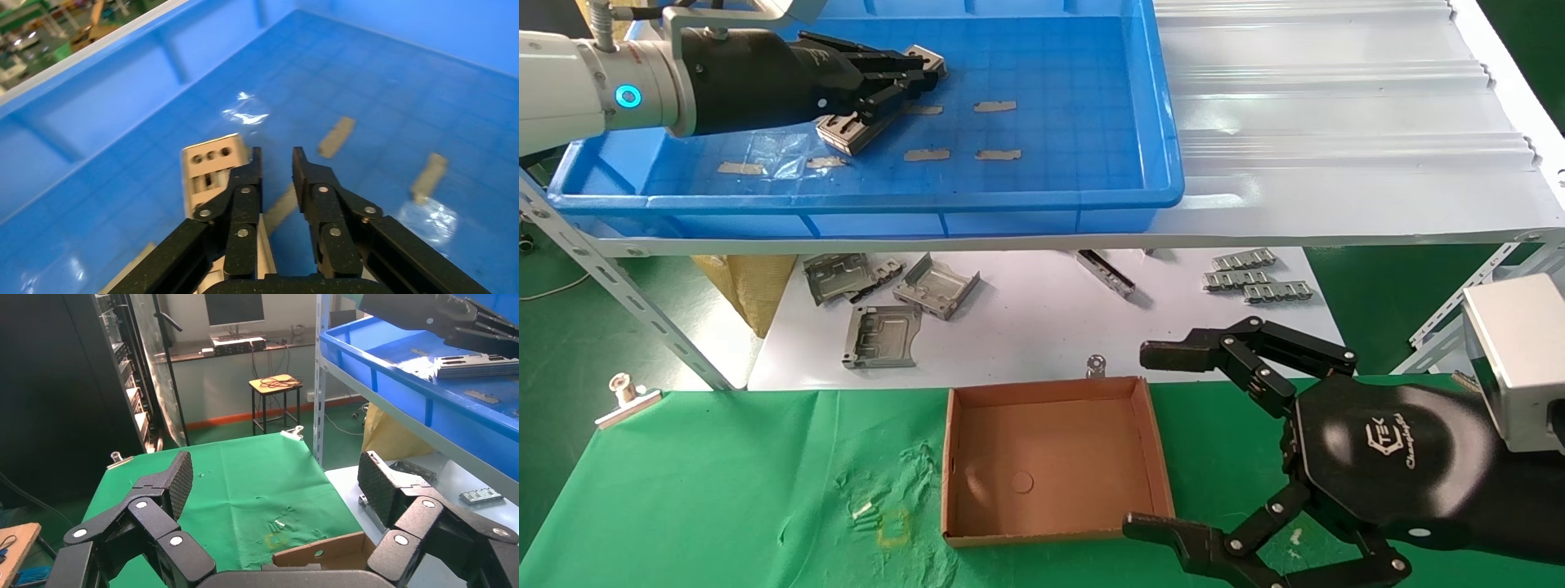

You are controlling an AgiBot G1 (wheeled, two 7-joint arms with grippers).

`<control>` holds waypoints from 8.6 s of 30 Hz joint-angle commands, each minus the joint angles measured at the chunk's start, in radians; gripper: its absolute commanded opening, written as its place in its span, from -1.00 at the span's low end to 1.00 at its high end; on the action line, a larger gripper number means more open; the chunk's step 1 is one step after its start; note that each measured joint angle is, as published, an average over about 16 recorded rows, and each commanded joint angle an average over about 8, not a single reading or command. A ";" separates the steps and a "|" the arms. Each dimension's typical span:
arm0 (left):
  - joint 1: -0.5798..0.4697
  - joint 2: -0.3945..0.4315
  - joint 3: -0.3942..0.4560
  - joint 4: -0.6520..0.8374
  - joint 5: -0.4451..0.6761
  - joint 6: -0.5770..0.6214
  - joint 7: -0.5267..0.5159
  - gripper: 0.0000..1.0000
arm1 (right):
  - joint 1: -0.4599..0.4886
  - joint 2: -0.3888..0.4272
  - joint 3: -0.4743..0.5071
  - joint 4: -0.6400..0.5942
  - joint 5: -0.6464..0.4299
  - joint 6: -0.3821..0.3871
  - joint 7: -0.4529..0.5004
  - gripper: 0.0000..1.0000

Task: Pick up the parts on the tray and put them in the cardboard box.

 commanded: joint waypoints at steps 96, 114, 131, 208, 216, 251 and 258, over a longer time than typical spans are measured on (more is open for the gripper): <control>0.009 0.008 -0.018 0.040 -0.025 -0.115 -0.003 0.27 | 0.000 0.000 -0.001 0.000 0.000 0.000 0.000 1.00; 0.015 0.015 -0.012 0.051 -0.018 -0.148 -0.049 -1.00 | 0.000 0.000 -0.001 0.000 0.000 0.000 0.000 1.00; 0.023 0.015 -0.014 0.034 -0.020 -0.161 -0.057 -1.00 | 0.000 0.000 -0.001 0.000 0.000 0.000 0.000 1.00; 0.452 0.130 0.204 -0.180 -0.085 0.156 0.422 1.00 | 0.000 0.000 -0.001 0.000 0.001 0.000 -0.001 1.00; 0.460 0.134 0.213 -0.179 -0.101 0.138 0.453 1.00 | 0.000 0.000 -0.001 0.000 0.001 0.000 -0.001 1.00; 0.479 0.004 0.129 -0.206 -0.260 0.430 0.307 1.00 | 0.000 0.001 -0.001 0.000 0.001 0.001 -0.001 1.00; 0.540 -0.074 0.078 -0.341 -0.307 0.430 0.228 1.00 | 0.000 0.001 -0.001 0.000 0.001 0.001 -0.001 1.00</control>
